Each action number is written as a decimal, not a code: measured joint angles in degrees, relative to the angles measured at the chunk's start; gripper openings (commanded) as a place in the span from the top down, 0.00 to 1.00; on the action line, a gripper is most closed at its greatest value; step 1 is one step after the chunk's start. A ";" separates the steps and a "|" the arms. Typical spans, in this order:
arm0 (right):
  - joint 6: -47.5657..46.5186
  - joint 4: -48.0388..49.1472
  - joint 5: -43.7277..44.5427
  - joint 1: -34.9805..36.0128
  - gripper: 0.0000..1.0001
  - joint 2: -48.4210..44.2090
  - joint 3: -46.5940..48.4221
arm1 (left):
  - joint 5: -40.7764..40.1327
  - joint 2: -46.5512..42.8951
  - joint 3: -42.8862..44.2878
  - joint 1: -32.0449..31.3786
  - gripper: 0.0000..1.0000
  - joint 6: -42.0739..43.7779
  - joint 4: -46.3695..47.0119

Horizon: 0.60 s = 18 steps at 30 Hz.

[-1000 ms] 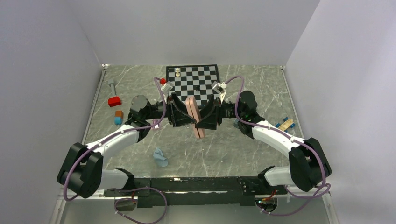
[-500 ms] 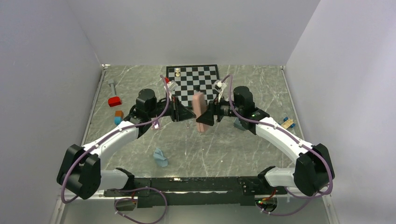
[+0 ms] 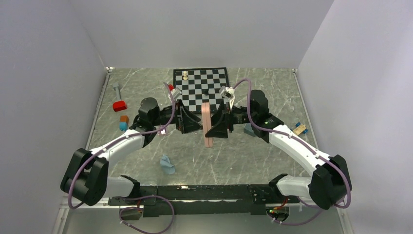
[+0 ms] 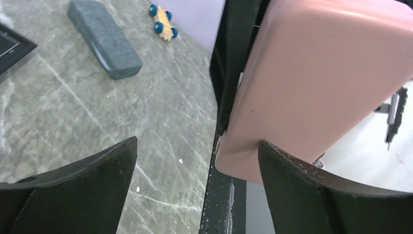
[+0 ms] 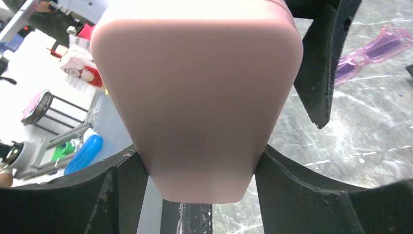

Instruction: Organize the sunglasses

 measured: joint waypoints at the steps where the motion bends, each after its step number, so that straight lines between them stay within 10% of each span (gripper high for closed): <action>1: 0.00 0.07 -0.92 0.15 0.98 -0.15 0.00 | 0.96 -0.04 -0.46 -0.02 0.01 -0.52 1.53; 18: -4.70 -4.63 -0.90 4.44 0.99 3.45 2.43 | 4.07 -4.83 -0.33 -3.96 0.01 -1.57 10.60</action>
